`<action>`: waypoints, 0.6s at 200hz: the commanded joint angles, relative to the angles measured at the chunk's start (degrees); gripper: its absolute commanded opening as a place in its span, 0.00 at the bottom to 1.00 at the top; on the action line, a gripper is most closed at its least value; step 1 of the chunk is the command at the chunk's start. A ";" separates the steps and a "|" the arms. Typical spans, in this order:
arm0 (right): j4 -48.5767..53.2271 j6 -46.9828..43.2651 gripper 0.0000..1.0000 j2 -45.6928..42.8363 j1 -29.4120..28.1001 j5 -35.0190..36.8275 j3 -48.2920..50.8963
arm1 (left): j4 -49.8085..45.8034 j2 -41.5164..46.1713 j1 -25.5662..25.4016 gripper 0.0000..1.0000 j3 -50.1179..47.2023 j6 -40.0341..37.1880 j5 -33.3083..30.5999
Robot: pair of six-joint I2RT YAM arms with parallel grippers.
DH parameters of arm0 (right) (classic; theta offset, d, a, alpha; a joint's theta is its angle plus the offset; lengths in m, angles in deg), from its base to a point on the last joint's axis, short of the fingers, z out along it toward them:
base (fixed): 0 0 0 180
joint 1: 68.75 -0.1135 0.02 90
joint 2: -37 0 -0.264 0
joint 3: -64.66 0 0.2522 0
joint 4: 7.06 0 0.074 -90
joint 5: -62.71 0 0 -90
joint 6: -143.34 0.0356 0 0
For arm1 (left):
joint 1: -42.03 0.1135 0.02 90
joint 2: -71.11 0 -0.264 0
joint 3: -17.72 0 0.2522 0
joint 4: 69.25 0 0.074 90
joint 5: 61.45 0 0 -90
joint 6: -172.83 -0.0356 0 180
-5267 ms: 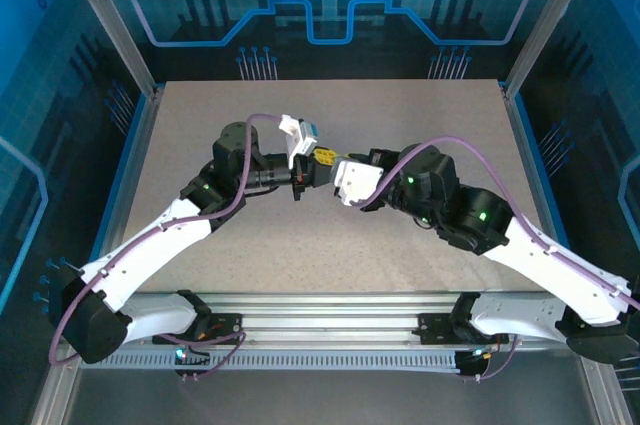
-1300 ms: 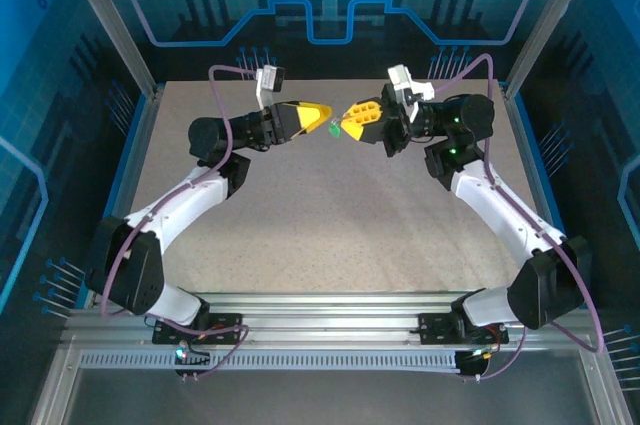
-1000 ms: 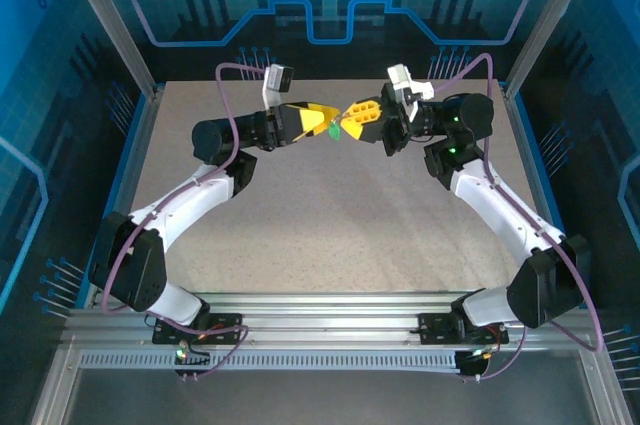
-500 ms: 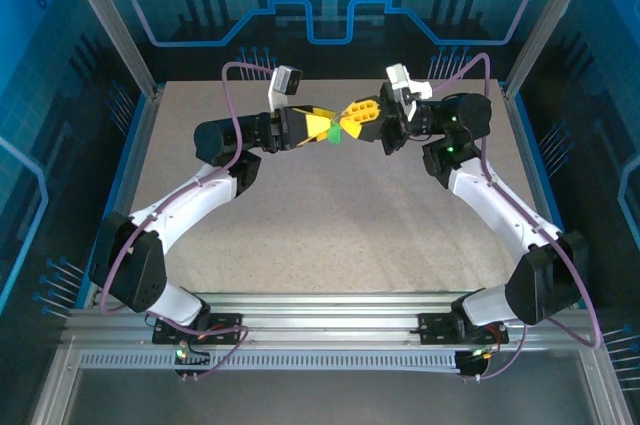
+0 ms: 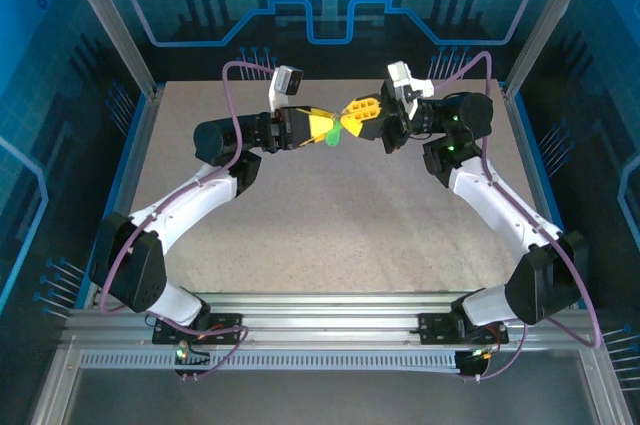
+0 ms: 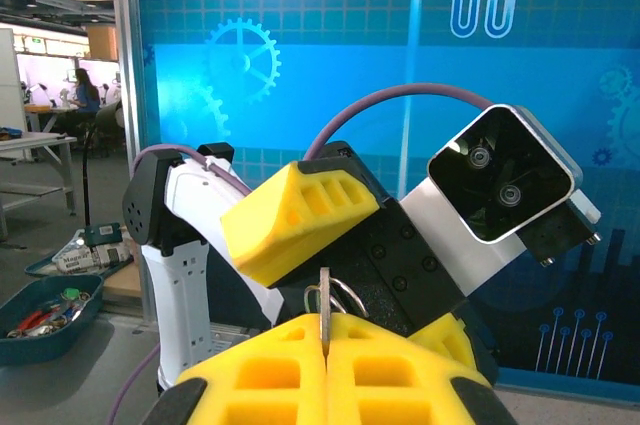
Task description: Remove the keys from the keyring
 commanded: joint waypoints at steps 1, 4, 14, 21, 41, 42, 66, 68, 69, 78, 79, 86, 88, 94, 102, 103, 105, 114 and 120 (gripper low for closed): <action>-2.17 0.73 0.00 0.37 0.46 0.47 -1.66 | 2.88 0.01 -0.22 0.45 2.47 -0.27 0.45; -2.14 0.75 0.00 0.37 0.50 0.45 -1.74 | 2.88 -0.01 -0.22 0.44 2.47 -0.35 0.46; -2.13 0.91 0.00 0.46 0.43 0.37 -1.75 | 2.91 -0.07 -0.18 0.42 2.47 -0.31 0.37; -2.13 0.96 0.00 0.46 0.53 0.41 -1.73 | 2.89 -0.07 -0.20 0.41 2.53 -0.40 0.44; -1.96 0.92 0.00 0.52 0.55 0.45 -1.66 | 2.88 0.02 -0.13 0.37 2.47 -0.58 0.38; -1.96 0.92 0.00 0.54 0.53 0.41 -1.66 | 2.88 0.02 -0.13 0.37 2.47 -0.66 0.37; -2.23 1.13 0.00 0.55 0.52 0.42 -1.57 | 2.90 0.02 0.03 0.32 2.55 -0.75 0.29; -2.26 1.11 0.00 0.55 0.56 0.42 -1.57 | 2.89 0.02 0.04 0.31 2.56 -0.75 0.27; -2.24 1.15 0.00 0.55 0.53 0.39 -1.57 | 2.88 0.02 0.04 0.31 2.56 -0.75 0.27; -2.15 1.26 0.00 0.63 0.52 0.29 -1.61 | 2.88 0.02 0.12 0.30 2.56 -0.81 0.22; -2.18 1.22 0.00 0.64 0.51 0.28 -1.64 | 2.88 0.02 0.13 0.30 2.56 -0.82 0.20; -2.13 1.29 0.00 0.64 0.53 0.06 -1.66 | 2.93 0.02 0.22 0.29 2.56 -0.84 0.18; -2.13 1.26 0.00 0.64 0.56 0.07 -1.66 | 2.89 0.02 0.22 0.29 2.56 -0.86 0.18; -1.98 1.23 0.00 0.64 0.55 0.10 -1.58 | 2.91 0.02 0.31 0.28 2.47 -0.94 0.11; -1.87 1.16 0.00 0.64 0.51 0.02 -1.49 | 2.89 0.19 0.44 0.26 2.47 -1.01 0.00; -1.86 1.13 0.00 0.64 0.56 0.01 -1.49 | 2.88 0.19 0.42 0.26 2.47 -1.05 0.00; -1.86 1.17 0.00 0.64 0.59 0.08 -1.48 | 2.88 0.19 0.40 0.26 2.47 -1.09 0.00; -1.52 0.95 0.00 0.55 0.53 0.11 -1.40 | 2.88 0.36 0.40 0.25 2.37 -1.34 0.00; -1.26 0.66 0.00 0.55 0.59 0.14 -1.31 | 2.89 0.44 0.43 0.23 2.38 -1.41 -0.07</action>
